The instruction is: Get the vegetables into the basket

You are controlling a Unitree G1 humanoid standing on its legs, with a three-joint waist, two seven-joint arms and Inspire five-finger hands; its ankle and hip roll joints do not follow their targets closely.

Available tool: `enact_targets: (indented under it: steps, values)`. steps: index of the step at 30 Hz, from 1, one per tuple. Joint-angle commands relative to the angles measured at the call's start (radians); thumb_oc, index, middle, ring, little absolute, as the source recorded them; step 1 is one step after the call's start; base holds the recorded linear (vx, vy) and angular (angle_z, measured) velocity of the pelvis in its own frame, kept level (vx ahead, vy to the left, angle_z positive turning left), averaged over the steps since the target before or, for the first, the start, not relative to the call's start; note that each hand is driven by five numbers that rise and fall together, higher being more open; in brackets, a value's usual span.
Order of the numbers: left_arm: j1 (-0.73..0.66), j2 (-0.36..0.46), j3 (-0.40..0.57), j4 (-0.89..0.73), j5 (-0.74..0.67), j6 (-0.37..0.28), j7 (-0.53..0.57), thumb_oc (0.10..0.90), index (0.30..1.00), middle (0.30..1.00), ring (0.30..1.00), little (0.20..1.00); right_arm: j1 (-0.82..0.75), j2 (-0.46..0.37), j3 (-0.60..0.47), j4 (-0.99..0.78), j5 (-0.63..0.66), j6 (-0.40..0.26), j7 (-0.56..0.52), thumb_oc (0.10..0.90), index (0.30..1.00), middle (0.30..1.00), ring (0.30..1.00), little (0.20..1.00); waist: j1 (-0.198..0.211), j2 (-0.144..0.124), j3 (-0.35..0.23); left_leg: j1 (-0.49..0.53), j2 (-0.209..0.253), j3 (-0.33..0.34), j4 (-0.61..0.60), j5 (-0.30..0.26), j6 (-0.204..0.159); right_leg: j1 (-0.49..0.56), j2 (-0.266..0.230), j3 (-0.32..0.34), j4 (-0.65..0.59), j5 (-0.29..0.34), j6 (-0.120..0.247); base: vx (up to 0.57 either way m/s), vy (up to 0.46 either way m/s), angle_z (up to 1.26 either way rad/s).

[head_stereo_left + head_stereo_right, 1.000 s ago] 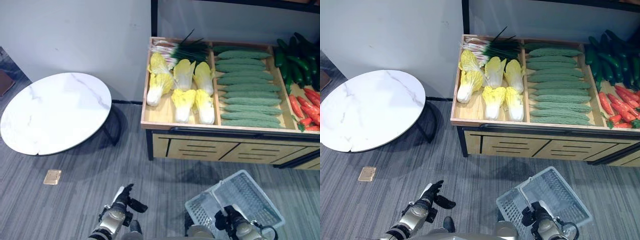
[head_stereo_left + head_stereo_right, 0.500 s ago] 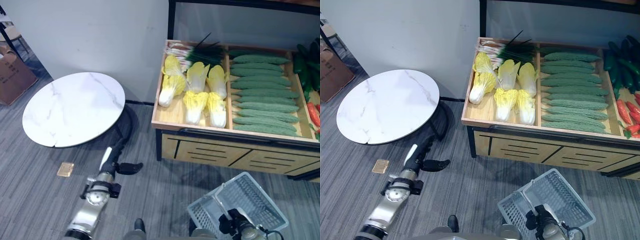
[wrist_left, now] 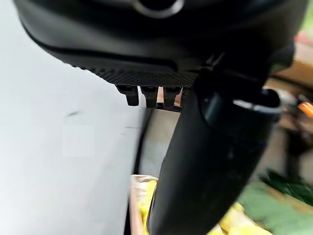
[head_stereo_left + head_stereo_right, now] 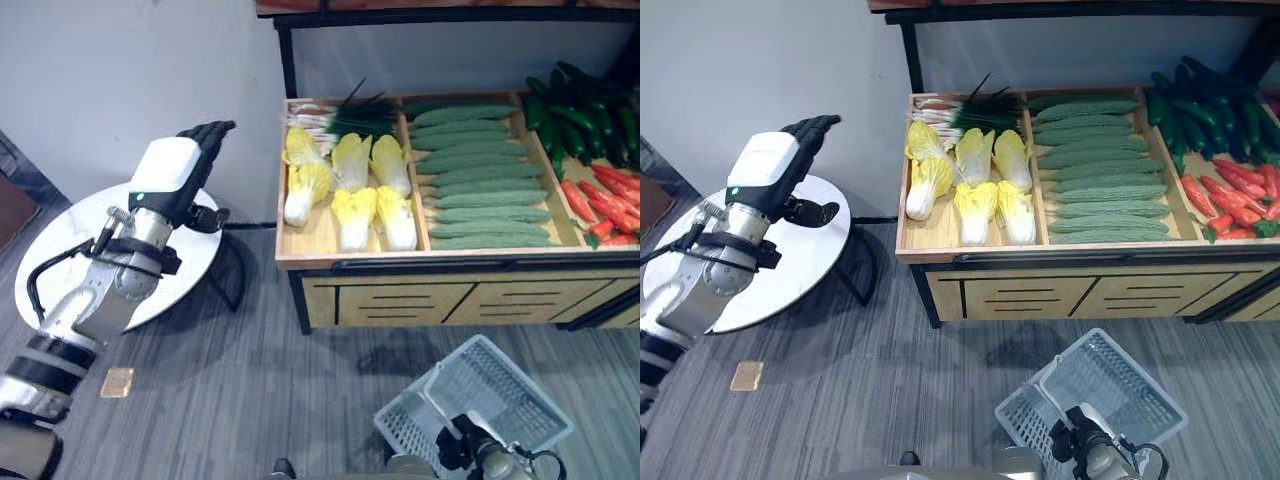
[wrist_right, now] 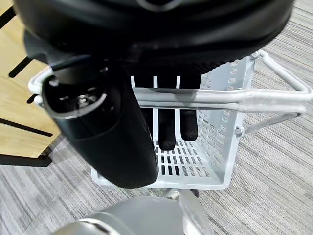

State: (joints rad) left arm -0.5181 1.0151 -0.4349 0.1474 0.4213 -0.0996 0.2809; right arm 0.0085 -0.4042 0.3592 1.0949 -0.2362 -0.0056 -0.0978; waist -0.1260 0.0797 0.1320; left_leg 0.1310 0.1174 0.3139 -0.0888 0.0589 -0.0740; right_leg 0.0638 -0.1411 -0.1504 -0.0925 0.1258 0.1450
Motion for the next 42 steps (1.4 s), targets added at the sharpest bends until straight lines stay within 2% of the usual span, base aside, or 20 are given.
enact_targets:
  steps: [1,2,3,5,6,7,9,11,12,13,14,22,34,36,42]
  values:
    - [-0.255,0.055,-0.07,0.073,0.095,-0.022,0.079,0.9,1.0,1.0,1.0,1.0,-0.007,-0.005,0.036,0.011,-0.023,-0.034,-0.003,0.4,0.3,0.3,0.3,0.3,-0.029,0.002,-0.015,0.011,0.018,-0.001,0.002,0.009,-0.094,-0.01,-0.03,0.037,0.019,-0.051,0.055,-0.01,0.068,-0.09]
    - [-0.308,0.071,-0.132,0.092,0.129,-0.022,0.078,0.9,1.0,1.0,1.0,1.0,-0.011,-0.014,0.038,0.006,-0.023,-0.037,-0.005,0.4,0.3,0.3,0.3,0.3,-0.041,0.016,-0.011,0.004,0.013,0.0,0.002,0.011,-0.094,-0.02,-0.033,0.041,0.019,-0.046,0.058,-0.06,0.119,-0.07]
    - [-0.397,0.081,-0.239,0.137,0.172,-0.021,0.079,0.9,1.0,1.0,1.0,1.0,-0.023,-0.034,0.041,-0.003,-0.022,-0.044,-0.013,0.4,0.3,0.3,0.3,0.3,-0.067,0.045,0.0,-0.018,0.005,0.003,0.002,0.016,-0.095,-0.048,-0.043,0.051,0.02,-0.035,0.062,-0.07,0.107,-0.07]
    - [-0.447,0.077,-0.299,0.165,0.179,-0.025,0.079,0.9,1.0,1.0,1.0,1.0,-0.028,-0.036,0.034,-0.007,-0.019,-0.046,-0.017,0.4,0.3,0.3,0.3,0.3,-0.072,0.052,-0.002,-0.033,0.001,0.004,0.002,0.018,-0.095,-0.066,-0.046,0.054,0.02,-0.029,0.064,-0.04,0.057,-0.07]
    - [-0.474,0.078,-0.335,0.183,0.195,-0.022,0.078,0.9,1.0,1.0,1.0,1.0,-0.033,-0.045,0.035,-0.009,-0.018,-0.049,-0.02,0.4,0.3,0.3,0.3,0.3,-0.086,0.068,0.003,-0.043,-0.002,0.007,0.002,0.021,-0.095,-0.082,-0.05,0.06,0.02,-0.023,0.066,-0.02,0.074,-0.06]
    - [-0.545,0.085,-0.428,0.215,0.239,-0.021,0.079,0.9,1.0,1.0,1.0,1.0,-0.04,-0.06,0.03,-0.016,-0.016,-0.054,-0.026,0.4,0.3,0.3,0.3,0.3,-0.105,0.093,0.007,-0.071,-0.007,0.014,0.002,0.027,-0.097,-0.115,-0.056,0.072,0.021,-0.012,0.069,-0.03,0.093,-0.14]
    - [-0.58,0.074,-0.47,0.244,0.249,-0.018,0.085,0.9,1.0,1.0,1.0,1.0,-0.046,-0.059,0.027,-0.014,-0.015,-0.054,-0.027,0.4,0.3,0.3,0.3,0.3,-0.107,0.1,0.008,-0.086,-0.009,0.017,0.002,0.028,-0.097,-0.136,-0.06,0.078,0.022,-0.008,0.07,-0.01,0.056,-0.18]
    - [-0.63,0.056,-0.543,0.303,0.288,-0.003,0.089,0.9,1.0,1.0,1.0,1.0,-0.056,-0.071,0.027,-0.019,-0.014,-0.057,-0.032,0.4,0.3,0.3,0.3,0.3,-0.131,0.132,0.019,-0.123,-0.019,0.03,0.002,0.031,-0.098,-0.184,-0.068,0.1,0.021,0.006,0.075,0.0,0.063,-0.23]
    - [-0.648,0.047,-0.565,0.321,0.302,0.001,0.089,0.9,1.0,1.0,1.0,1.0,-0.064,-0.077,0.029,-0.018,-0.014,-0.058,-0.034,0.4,0.3,0.3,0.3,0.3,-0.14,0.143,0.025,-0.136,-0.022,0.035,0.002,0.033,-0.099,-0.202,-0.072,0.112,0.02,0.011,0.077,0.0,0.041,-0.26]
    - [-0.653,0.045,-0.57,0.325,0.302,0.0,0.091,0.9,1.0,1.0,1.0,1.0,-0.065,-0.076,0.028,-0.018,-0.014,-0.058,-0.034,0.4,0.3,0.3,0.3,0.3,-0.138,0.142,0.024,-0.138,-0.022,0.036,0.002,0.033,-0.098,-0.206,-0.072,0.113,0.021,0.012,0.077,-0.01,0.045,-0.22]
    - [-0.69,0.029,-0.609,0.386,0.327,0.016,0.093,0.9,1.0,1.0,1.0,1.0,-0.081,-0.079,0.036,-0.01,-0.012,-0.058,-0.036,0.4,0.3,0.3,0.3,0.3,-0.152,0.16,0.035,-0.164,-0.026,0.051,0.002,0.036,-0.099,-0.242,-0.075,0.131,0.02,0.021,0.079,-0.01,0.03,-0.22]
    - [-0.796,-0.005,-0.699,0.612,0.365,0.063,0.083,0.9,1.0,1.0,1.0,1.0,-0.12,-0.082,0.079,0.022,-0.015,-0.058,-0.034,0.4,0.3,0.3,0.3,0.3,-0.177,0.184,0.072,-0.248,-0.02,0.09,0.002,0.055,-0.11,-0.363,-0.068,0.186,0.019,0.045,0.076,0.0,0.003,-0.29]
    - [-0.833,0.021,-0.7,0.754,0.37,0.102,0.099,0.9,1.0,1.0,1.0,1.0,-0.17,-0.082,0.118,0.02,0.012,-0.069,-0.031,0.4,0.3,0.3,0.3,0.3,-0.166,0.194,0.067,-0.334,0.022,0.126,0.002,0.07,-0.134,-0.476,-0.031,0.217,0.021,0.053,0.073,0.01,-0.042,-0.13]
    - [-0.809,0.024,-0.674,0.789,0.36,0.113,0.099,0.9,1.0,1.0,1.0,1.0,-0.19,-0.079,0.134,-0.001,0.018,-0.077,-0.037,0.4,0.3,0.3,0.3,0.3,-0.163,0.191,0.065,-0.354,0.039,0.14,0.002,0.077,-0.142,-0.506,-0.015,0.226,0.021,0.057,0.069,0.02,-0.081,-0.21]
    - [-0.747,0.02,-0.653,0.804,0.364,0.108,0.063,0.9,1.0,1.0,1.0,1.0,-0.201,-0.073,0.142,-0.01,0.03,-0.076,-0.039,0.4,0.3,0.3,0.3,0.3,-0.154,0.185,0.07,-0.35,0.05,0.153,0.002,0.081,-0.149,-0.512,0.002,0.231,0.021,0.053,0.064,0.03,-0.038,-0.11]
